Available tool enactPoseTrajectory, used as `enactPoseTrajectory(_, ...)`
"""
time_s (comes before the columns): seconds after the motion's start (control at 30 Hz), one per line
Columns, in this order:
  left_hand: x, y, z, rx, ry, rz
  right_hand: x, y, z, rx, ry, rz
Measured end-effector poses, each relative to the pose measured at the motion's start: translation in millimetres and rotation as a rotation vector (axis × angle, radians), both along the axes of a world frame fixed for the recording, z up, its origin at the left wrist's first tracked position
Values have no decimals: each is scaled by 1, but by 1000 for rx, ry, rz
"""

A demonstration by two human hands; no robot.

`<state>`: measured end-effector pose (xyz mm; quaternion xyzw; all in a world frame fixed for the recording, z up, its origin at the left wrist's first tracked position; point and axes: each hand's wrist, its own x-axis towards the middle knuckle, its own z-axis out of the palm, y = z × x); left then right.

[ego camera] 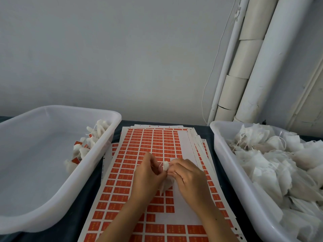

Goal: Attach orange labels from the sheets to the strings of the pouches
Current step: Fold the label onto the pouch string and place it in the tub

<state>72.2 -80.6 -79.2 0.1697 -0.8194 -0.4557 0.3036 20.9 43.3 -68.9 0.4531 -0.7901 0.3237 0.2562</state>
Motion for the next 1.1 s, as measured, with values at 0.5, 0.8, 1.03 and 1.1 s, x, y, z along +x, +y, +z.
enactPoseTrajectory(0.5,3,-4,1,-119,84,-249,-1,-2,-5,-66,-140,74)
enactPoseTrajectory(0.8,5,-3,4,-79,92,-332,-8,-1,-11,-325,-364,37)
enactPoseTrajectory(1.03,6,-4,6,-57,106,-323,-6,-3,-11,-327,-744,115)
enactPoseTrajectory(1.1,6,-3,6,-53,95,-311,-5,-2,-11,-306,-730,118)
